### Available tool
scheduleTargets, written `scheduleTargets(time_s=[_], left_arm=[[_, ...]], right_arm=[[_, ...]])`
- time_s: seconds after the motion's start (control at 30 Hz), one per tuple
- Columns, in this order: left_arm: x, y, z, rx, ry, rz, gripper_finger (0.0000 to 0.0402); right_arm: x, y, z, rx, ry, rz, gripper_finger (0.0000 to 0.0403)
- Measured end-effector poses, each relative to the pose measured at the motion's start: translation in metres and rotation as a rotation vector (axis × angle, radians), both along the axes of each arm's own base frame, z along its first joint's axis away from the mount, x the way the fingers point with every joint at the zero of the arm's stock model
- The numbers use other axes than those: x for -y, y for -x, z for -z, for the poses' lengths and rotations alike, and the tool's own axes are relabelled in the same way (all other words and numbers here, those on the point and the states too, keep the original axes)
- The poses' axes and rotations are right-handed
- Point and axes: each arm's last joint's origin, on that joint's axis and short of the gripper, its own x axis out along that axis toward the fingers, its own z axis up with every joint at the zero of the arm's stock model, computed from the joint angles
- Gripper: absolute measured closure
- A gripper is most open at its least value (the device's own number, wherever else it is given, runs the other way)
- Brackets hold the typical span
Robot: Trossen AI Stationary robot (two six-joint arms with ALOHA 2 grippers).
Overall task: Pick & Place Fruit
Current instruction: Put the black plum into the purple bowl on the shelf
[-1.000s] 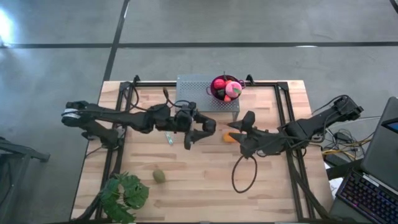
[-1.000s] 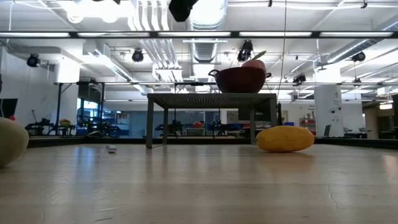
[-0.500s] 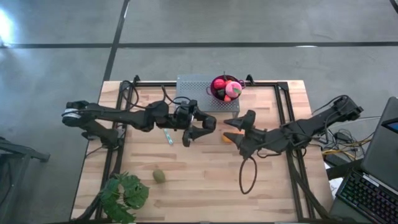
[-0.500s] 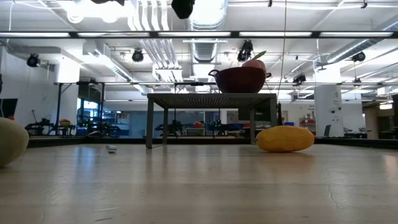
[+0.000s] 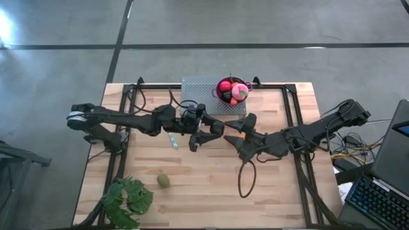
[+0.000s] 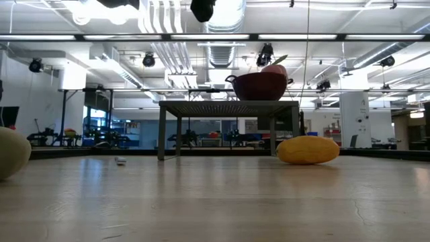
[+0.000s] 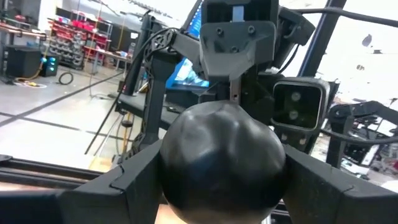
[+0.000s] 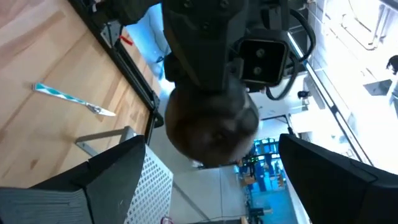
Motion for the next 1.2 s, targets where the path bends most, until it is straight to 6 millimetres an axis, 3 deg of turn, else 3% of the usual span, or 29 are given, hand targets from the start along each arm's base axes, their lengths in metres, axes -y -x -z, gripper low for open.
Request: scheduleTargets(time_s=[0.27,0.7,1.2], left_arm=[[0.002,-0.009,0.001,0.013,0.002,0.068,0.0129],[0.003,-0.016,0.002,0.008,-0.003,0.096,0.0129],[0.003,-0.016,0.001,0.011,-0.006,0.101,0.0129]], right_arm=[[-0.003,-0.011,0.005,0.0,0.048,0.001,0.0039],[0.001,-0.012,0.004,0.025,0.016,0.022,0.004],[0.002,-0.014,0.004,0.027,-0.015,-0.02,0.0093]])
